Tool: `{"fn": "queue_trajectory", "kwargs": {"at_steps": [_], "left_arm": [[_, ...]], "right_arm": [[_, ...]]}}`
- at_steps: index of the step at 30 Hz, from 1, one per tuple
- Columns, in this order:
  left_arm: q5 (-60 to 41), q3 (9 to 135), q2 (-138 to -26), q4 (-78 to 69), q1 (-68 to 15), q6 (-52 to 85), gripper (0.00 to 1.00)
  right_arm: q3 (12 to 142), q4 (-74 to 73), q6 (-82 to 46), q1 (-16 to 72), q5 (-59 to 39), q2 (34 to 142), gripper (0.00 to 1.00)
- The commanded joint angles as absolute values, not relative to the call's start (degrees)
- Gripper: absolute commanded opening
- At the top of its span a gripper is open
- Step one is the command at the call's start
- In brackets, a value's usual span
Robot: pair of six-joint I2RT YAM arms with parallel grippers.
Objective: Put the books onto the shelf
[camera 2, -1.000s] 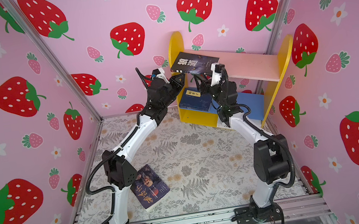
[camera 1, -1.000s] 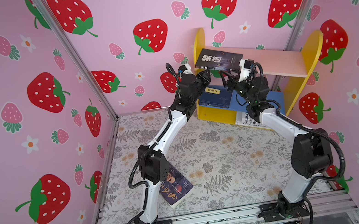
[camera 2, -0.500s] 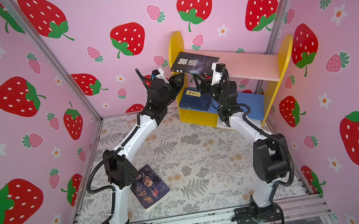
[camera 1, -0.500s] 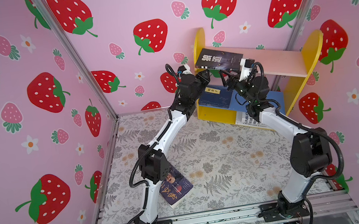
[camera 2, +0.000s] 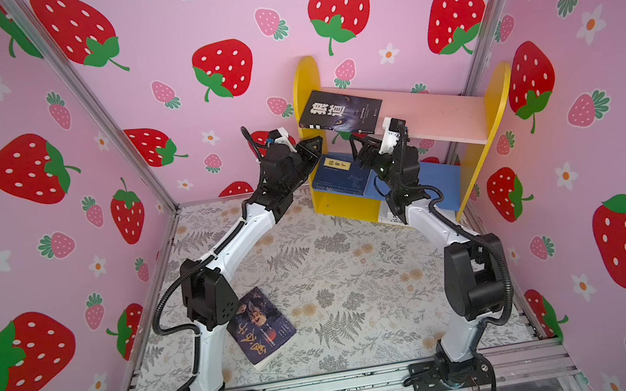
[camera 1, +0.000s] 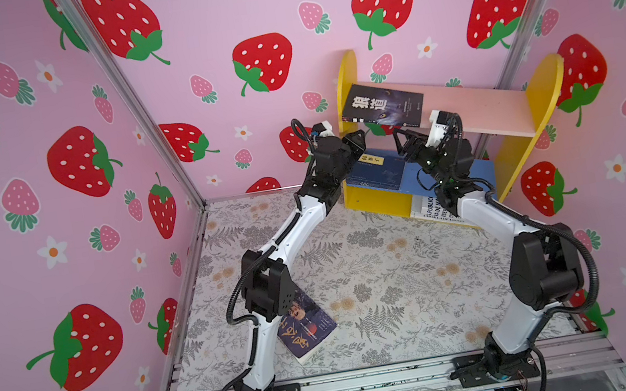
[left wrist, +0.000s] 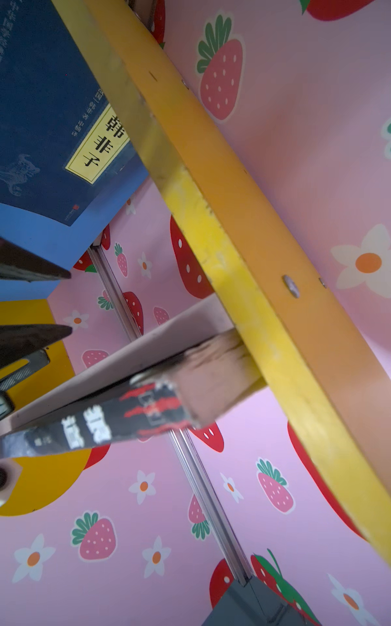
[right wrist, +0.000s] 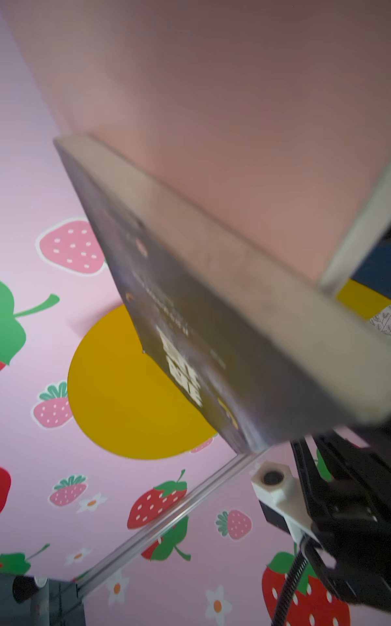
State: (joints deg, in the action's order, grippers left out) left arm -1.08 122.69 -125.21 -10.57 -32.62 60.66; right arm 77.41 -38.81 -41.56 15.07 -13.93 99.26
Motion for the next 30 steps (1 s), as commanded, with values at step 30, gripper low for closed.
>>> {"fn": "queue_trajectory", "kwargs": {"at_steps": [30], "left_arm": [[-2.35, 122.53, -121.09, -16.58, -32.17, 62.66, 0.26]], "right_arm": [[74.55, -43.86, -44.08, 14.71, -15.78, 97.73, 0.86]]}}
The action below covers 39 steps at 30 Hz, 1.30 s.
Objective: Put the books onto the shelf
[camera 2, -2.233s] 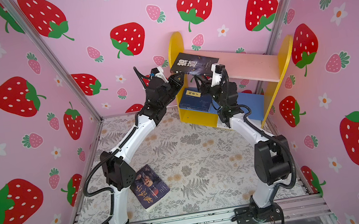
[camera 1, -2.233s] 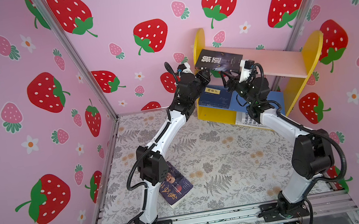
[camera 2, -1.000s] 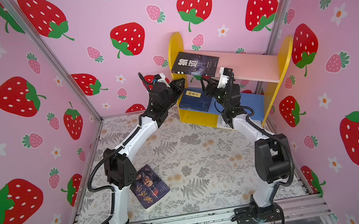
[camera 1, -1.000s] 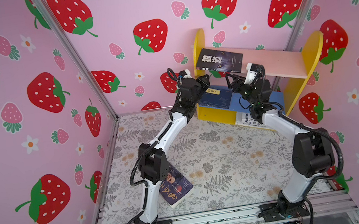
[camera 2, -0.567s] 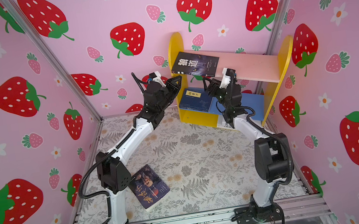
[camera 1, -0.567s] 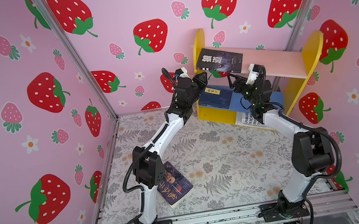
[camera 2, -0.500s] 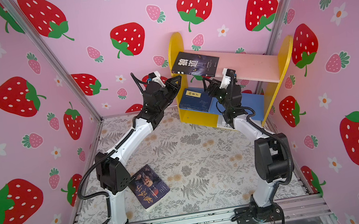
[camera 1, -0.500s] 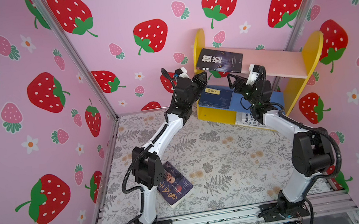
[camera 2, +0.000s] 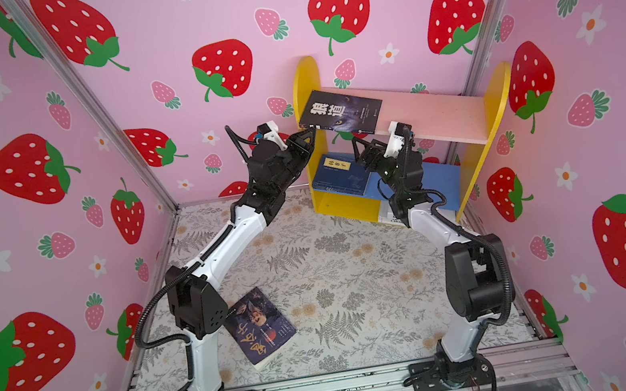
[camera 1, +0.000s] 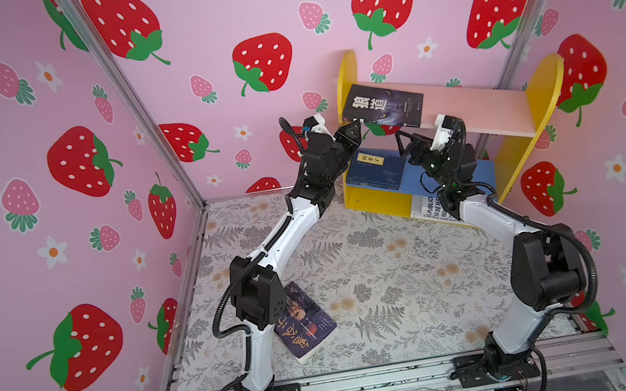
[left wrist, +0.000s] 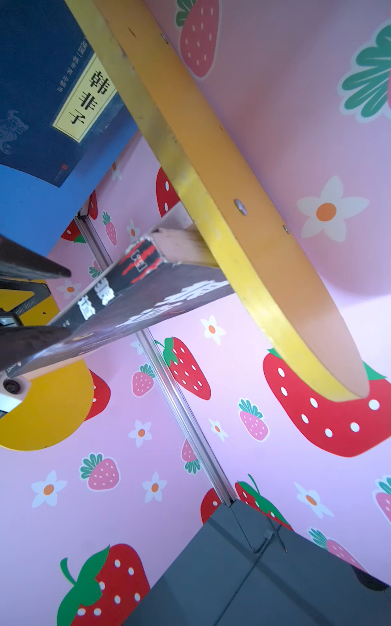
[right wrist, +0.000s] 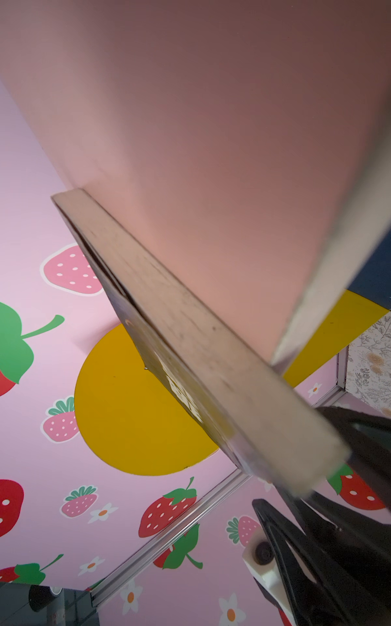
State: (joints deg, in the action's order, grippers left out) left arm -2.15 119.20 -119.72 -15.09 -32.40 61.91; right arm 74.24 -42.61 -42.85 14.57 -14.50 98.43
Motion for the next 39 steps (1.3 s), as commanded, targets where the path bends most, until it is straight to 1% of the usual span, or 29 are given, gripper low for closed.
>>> {"fn": "queue_trajectory", "kwargs": {"at_steps": [1, 15, 21, 39], "left_arm": [[-2.29, 122.89, -121.43, -16.48, -32.17, 62.77, 0.26], [-1.67, 129.96, -126.77, -14.83, -31.73, 64.24, 0.26], [-2.14, 130.97, -127.29, -14.94, -31.68, 64.47, 0.26], [-2.00, 116.93, -119.71, -20.63, -30.87, 65.36, 0.26]], "right_arm": [[74.45, -43.86, -43.96, 14.76, -15.90, 97.61, 0.86], [71.29, -46.47, -45.09, 15.29, -18.36, 96.15, 0.87], [71.34, -47.98, -45.04, 15.62, -17.85, 96.10, 0.88], [69.58, -52.99, -45.70, 15.49, -14.29, 94.36, 0.89]]}}
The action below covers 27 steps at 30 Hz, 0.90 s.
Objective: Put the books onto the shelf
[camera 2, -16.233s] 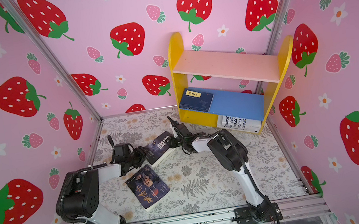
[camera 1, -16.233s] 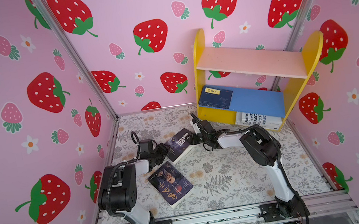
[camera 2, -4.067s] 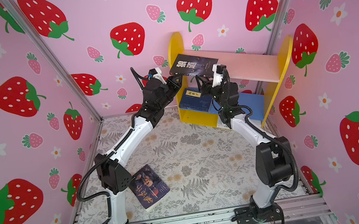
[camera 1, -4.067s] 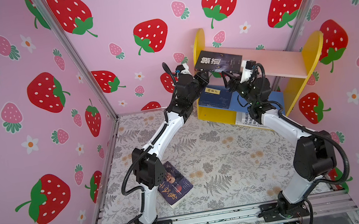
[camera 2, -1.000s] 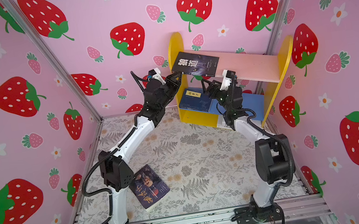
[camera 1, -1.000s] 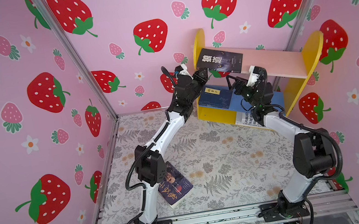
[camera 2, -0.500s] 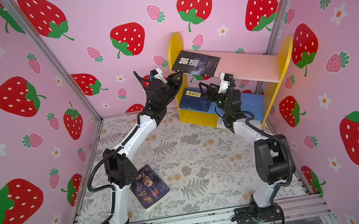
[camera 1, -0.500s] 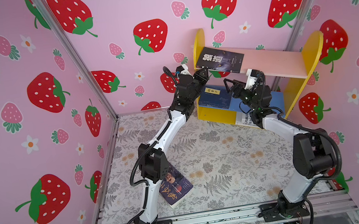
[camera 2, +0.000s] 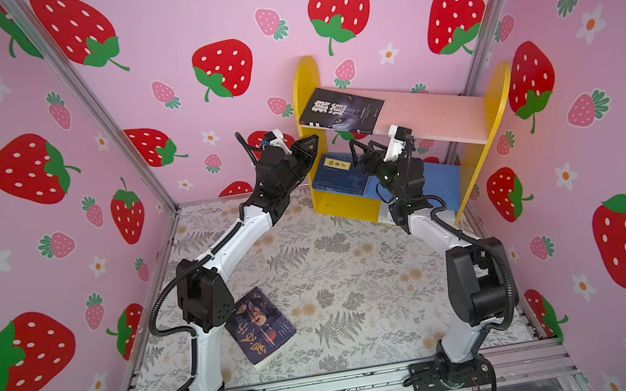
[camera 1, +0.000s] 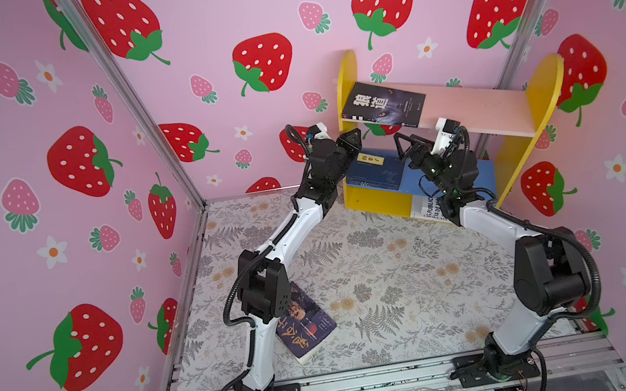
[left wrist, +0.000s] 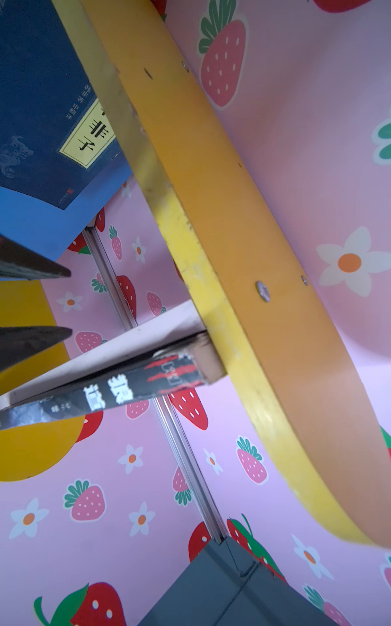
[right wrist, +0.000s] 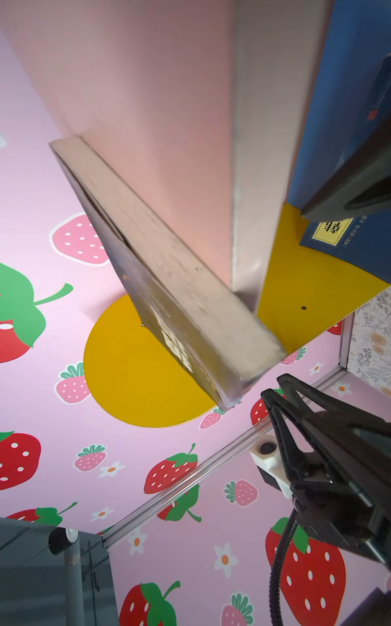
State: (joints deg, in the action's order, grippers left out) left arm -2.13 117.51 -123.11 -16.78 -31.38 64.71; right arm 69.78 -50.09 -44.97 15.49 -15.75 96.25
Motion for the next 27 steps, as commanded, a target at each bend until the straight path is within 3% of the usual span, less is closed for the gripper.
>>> {"fn": "queue_trajectory", "kwargs": {"at_steps": [1, 19, 27], "left_arm": [[-2.07, 116.65, -119.54, -20.78, -30.87, 65.39, 0.27], [-2.22, 112.35, -117.25, -22.08, -29.86, 66.10, 0.27], [-2.02, 111.11, -116.46, -22.32, -29.52, 66.16, 0.26]], "right_arm": [[69.73, -52.98, -45.70, 15.48, -14.03, 94.46, 0.89], [74.08, -52.01, -46.64, 15.03, -12.79, 97.78, 0.89], [75.91, -51.05, -46.91, 14.84, -12.25, 99.97, 0.84]]}}
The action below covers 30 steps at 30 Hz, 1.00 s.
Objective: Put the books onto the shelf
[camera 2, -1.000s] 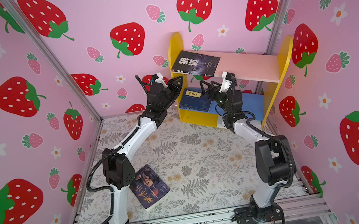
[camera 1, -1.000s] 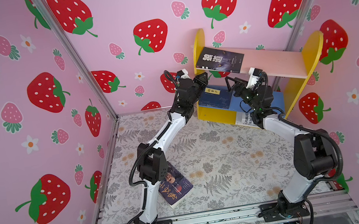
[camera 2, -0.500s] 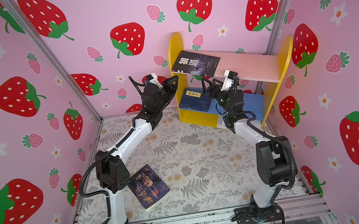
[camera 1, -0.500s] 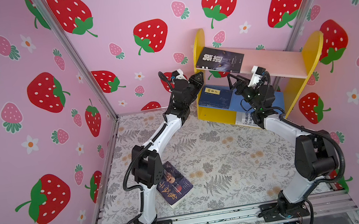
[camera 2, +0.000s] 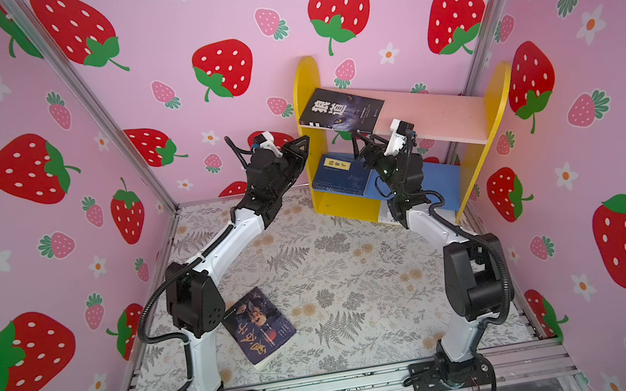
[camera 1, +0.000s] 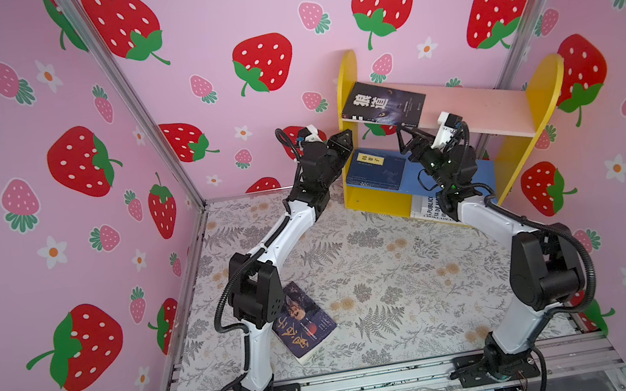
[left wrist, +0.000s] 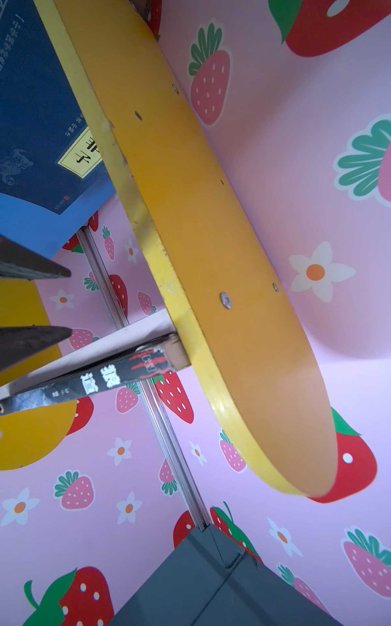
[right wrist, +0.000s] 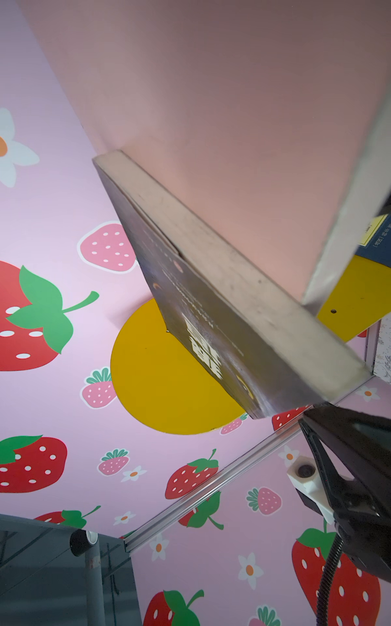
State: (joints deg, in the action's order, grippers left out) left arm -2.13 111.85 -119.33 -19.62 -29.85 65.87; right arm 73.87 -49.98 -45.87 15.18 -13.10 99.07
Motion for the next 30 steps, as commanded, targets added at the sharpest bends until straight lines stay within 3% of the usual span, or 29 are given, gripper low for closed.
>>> {"fn": "queue_trajectory", "kwargs": {"at_steps": [1, 30], "left_arm": [[-2.02, 110.96, -116.37, -22.38, -29.45, 66.09, 0.26], [-2.46, 105.88, -113.67, -24.39, -28.56, 67.80, 0.26]], "right_arm": [[76.10, -51.15, -46.89, 14.78, -12.27, 100.18, 0.83], [81.35, -47.93, -46.80, 14.02, -13.70, 103.47, 0.81]]}}
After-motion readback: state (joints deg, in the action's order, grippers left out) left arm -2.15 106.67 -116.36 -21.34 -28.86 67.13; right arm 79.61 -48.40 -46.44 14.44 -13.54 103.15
